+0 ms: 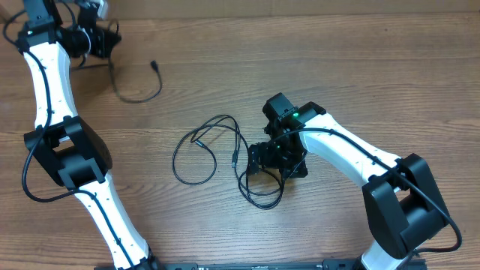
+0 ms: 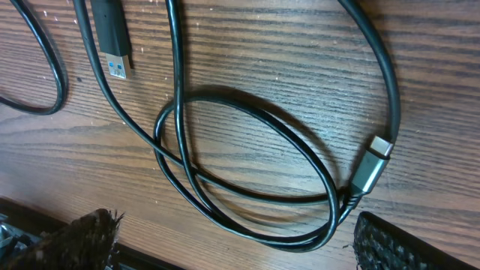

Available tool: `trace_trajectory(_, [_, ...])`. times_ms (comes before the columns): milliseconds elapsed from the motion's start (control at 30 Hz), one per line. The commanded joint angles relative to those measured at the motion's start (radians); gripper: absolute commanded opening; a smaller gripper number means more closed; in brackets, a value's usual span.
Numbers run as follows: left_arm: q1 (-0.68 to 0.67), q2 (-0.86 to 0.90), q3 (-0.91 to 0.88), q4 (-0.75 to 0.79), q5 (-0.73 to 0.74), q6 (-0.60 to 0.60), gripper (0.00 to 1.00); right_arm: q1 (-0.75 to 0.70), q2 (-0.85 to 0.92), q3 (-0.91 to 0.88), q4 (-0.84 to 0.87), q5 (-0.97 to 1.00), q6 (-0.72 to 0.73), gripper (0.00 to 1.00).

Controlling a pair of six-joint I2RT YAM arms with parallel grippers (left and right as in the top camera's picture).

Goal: Untangle cables

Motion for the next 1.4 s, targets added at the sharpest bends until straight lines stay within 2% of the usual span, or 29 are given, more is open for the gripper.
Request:
trace_trajectory(0, [-0.002, -0.084, 0.108, 0.247, 0.433, -0.476, 0.04, 0.008, -0.018, -0.004, 0.004, 0.009, -0.004, 1.00])
trace_trajectory(33, [-0.009, -0.084, 0.131, 0.362, 0.433, -0.640, 0.04, 0.008, -0.018, -0.004, 0.005, 0.009, -0.004, 1.00])
trace_trajectory(133, [-0.040, -0.084, 0.166, 0.608, 0.396, -1.001, 0.04, 0.008, -0.018, -0.004, 0.012, 0.009, -0.003, 1.00])
trace_trajectory(167, [-0.065, -0.084, 0.169, 0.739, 0.395, -1.163, 0.04, 0.008, -0.018, -0.004, 0.016, 0.009, -0.004, 1.00])
trace_trajectory(233, [-0.097, -0.084, 0.169, 0.868, 0.395, -1.310, 0.04, 0.008, -0.018, -0.004, 0.018, 0.009, -0.003, 1.00])
trace_trajectory(300, [-0.134, -0.084, 0.169, 0.961, 0.385, -1.394, 0.04, 0.008, -0.018, -0.004, 0.018, 0.009, -0.004, 1.00])
trace_trajectory(433, [-0.184, -0.082, 0.168, 0.914, 0.311, -1.390, 0.04, 0.008, -0.018, -0.004, 0.014, 0.009, -0.004, 1.00])
trace_trajectory(533, [-0.197, -0.082, 0.168, 0.715, 0.185, -1.342, 0.04, 0.008, -0.018, -0.004, 0.008, 0.009, -0.004, 1.00])
trace_trajectory(667, [-0.197, -0.079, 0.167, 0.449, -0.037, -1.176, 0.04, 0.008, -0.018, -0.004, 0.007, 0.008, -0.004, 1.00])
trace_trajectory(767, [-0.193, -0.075, 0.166, 0.340, -0.188, -1.022, 0.04, 0.008, -0.018, -0.004, 0.005, 0.008, -0.003, 1.00])
trace_trajectory(900, [-0.151, -0.058, 0.166, 0.321, -0.246, -0.846, 0.04, 0.008, -0.018, -0.004, 0.000, 0.008, 0.034, 1.00])
trace_trajectory(1000, [-0.097, -0.025, 0.163, 0.304, -0.292, -0.849, 0.04, 0.008, -0.018, -0.004, -0.002, 0.008, 0.064, 0.99])
trace_trajectory(1167, [0.016, 0.068, 0.161, 0.312, -0.288, -0.847, 0.04, 0.008, -0.018, -0.004, -0.039, 0.009, 0.105, 0.98])
trace_trajectory(1267, [0.086, 0.118, 0.161, 0.320, -0.337, -0.795, 0.04, 0.008, -0.018, -0.004, -0.053, 0.008, 0.106, 0.99])
trace_trajectory(1333, [0.137, 0.150, 0.161, 0.315, -0.387, -0.792, 0.08, 0.008, -0.018, -0.004, -0.056, 0.008, 0.106, 0.99])
trace_trajectory(1367, [0.163, 0.164, 0.161, 0.310, -0.400, -0.792, 0.14, 0.008, -0.018, -0.004, -0.055, 0.008, 0.106, 1.00])
